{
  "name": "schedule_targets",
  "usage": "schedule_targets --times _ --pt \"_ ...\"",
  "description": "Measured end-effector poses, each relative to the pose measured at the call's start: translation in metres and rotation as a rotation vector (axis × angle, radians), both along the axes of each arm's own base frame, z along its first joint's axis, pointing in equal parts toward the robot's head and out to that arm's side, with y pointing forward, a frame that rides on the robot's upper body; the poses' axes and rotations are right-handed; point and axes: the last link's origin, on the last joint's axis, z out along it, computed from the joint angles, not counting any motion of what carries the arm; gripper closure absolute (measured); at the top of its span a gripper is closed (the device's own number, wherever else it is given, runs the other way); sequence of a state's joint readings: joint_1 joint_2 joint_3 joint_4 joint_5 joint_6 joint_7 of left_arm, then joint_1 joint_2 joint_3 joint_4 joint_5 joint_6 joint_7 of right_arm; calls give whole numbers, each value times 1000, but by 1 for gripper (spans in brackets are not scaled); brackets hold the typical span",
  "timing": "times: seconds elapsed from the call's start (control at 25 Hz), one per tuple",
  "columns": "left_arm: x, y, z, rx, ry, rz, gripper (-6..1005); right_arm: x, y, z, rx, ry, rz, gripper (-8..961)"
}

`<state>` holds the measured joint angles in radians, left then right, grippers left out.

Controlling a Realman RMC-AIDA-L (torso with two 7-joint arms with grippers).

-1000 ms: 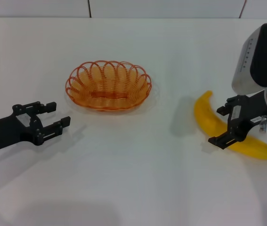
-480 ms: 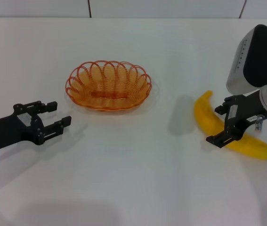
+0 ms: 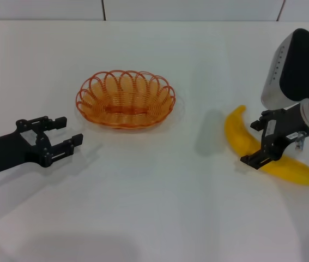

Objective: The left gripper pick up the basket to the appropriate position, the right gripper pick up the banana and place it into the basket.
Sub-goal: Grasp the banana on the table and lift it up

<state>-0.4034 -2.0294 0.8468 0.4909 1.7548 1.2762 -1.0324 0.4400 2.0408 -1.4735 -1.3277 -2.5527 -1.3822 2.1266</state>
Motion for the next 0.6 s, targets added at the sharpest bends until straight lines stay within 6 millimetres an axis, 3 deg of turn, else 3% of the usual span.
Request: schedule_targets --times 0.6 --pt "0 0 0 0 1 -1 405 3 2 -5 -14 -19 -20 69"
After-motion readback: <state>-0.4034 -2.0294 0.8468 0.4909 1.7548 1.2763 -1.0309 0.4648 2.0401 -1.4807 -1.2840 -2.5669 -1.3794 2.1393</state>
